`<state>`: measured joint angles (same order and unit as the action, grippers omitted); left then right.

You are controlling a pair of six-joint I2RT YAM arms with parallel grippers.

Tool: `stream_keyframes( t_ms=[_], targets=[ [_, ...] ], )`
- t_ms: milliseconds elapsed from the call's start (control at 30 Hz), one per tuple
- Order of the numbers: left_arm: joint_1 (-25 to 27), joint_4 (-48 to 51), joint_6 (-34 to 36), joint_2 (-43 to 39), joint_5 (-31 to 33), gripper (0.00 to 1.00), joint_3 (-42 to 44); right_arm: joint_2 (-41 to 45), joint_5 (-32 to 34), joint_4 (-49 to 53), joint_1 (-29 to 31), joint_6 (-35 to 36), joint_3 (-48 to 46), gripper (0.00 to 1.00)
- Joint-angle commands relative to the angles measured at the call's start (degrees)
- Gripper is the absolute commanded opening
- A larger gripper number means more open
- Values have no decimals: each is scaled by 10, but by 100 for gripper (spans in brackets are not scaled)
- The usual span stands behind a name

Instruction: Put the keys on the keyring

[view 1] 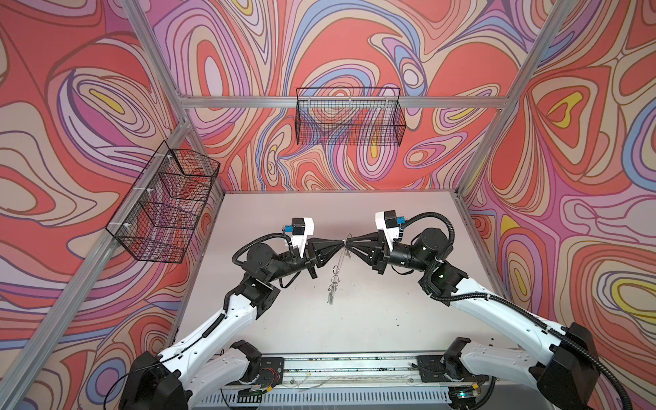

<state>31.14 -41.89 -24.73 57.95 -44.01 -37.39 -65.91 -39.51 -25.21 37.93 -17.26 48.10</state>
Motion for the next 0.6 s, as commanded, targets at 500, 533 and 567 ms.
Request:
stream_keyframes(
  t_ms=[500,533,567],
  targets=[
    [-1,100,34,-30,5,25,-40,10,-16,63,-14,58,27,0],
    [-3,144,49,-36,4,25,-49,11,-17,80,-15,71,31,0],
    [-5,187,69,-42,3,26,-59,12,-19,101,-15,87,37,0]
  ],
)
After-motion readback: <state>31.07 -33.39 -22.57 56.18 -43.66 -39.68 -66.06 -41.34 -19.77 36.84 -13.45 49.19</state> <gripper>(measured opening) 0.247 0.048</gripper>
